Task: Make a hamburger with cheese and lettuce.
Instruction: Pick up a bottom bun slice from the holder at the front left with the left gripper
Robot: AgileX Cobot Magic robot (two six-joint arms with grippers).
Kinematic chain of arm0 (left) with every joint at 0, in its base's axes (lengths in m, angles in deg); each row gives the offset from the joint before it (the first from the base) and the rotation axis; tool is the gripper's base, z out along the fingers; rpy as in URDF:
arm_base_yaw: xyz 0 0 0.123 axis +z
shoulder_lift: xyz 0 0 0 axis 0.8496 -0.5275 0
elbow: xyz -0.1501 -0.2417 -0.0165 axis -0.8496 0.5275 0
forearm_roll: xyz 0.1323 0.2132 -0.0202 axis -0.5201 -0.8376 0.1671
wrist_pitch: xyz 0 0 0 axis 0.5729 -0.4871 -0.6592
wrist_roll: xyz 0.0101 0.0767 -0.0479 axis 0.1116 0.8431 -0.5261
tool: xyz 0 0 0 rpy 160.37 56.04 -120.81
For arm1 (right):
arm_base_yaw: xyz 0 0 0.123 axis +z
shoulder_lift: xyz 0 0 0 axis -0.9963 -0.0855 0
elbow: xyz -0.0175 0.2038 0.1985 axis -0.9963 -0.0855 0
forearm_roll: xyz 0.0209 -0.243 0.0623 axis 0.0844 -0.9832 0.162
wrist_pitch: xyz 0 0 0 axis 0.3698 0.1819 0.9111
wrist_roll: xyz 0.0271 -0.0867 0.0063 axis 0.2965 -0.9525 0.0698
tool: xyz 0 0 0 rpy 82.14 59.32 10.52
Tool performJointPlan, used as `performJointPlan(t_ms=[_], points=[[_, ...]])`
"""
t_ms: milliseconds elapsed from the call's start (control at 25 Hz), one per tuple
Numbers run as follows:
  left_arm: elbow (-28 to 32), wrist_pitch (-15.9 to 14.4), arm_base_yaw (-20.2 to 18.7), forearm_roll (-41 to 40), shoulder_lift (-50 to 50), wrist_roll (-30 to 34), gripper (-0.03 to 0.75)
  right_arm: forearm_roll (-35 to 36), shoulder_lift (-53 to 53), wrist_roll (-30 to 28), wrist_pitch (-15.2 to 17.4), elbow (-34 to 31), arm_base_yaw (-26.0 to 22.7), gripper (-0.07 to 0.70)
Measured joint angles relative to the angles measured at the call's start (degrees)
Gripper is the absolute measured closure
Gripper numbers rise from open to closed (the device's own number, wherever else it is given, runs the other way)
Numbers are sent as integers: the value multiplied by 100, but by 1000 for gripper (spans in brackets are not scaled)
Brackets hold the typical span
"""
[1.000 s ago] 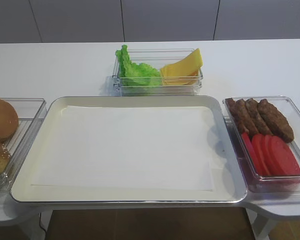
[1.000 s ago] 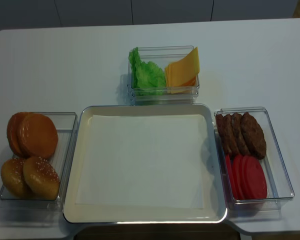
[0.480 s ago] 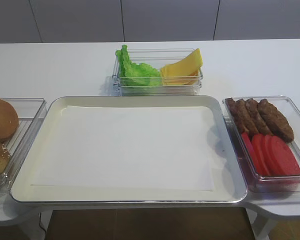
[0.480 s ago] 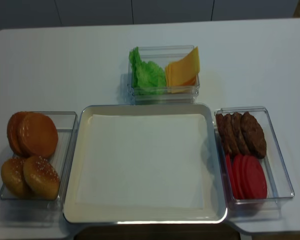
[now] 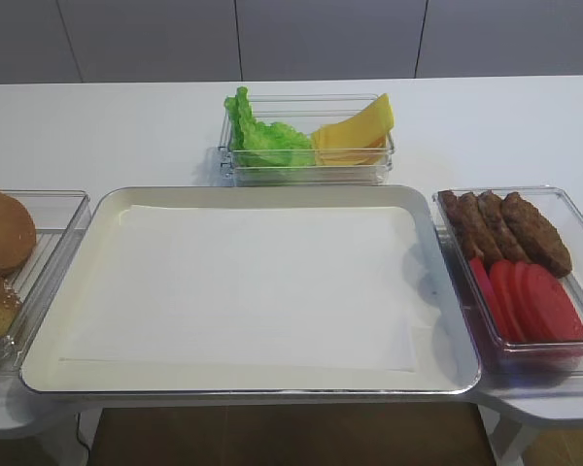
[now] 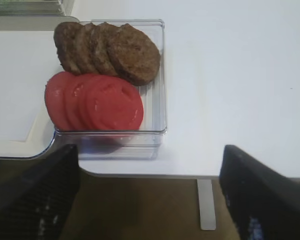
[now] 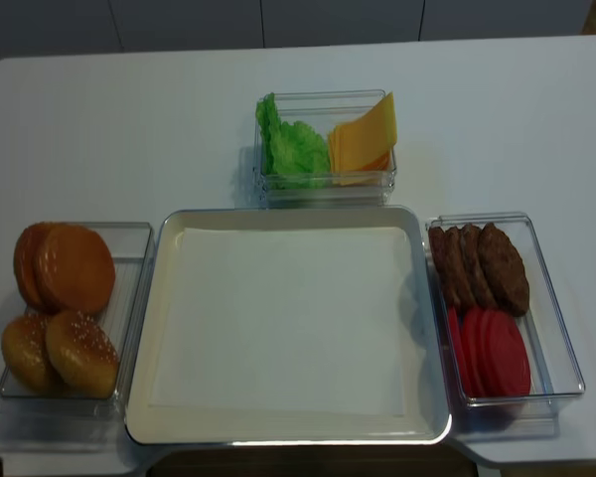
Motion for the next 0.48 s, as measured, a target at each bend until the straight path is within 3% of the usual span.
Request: performJointPlan(t_ms=[480], points=[[-1035, -169, 0, 0, -1437, -119, 176, 703, -274, -11, -682, 62, 0, -64]])
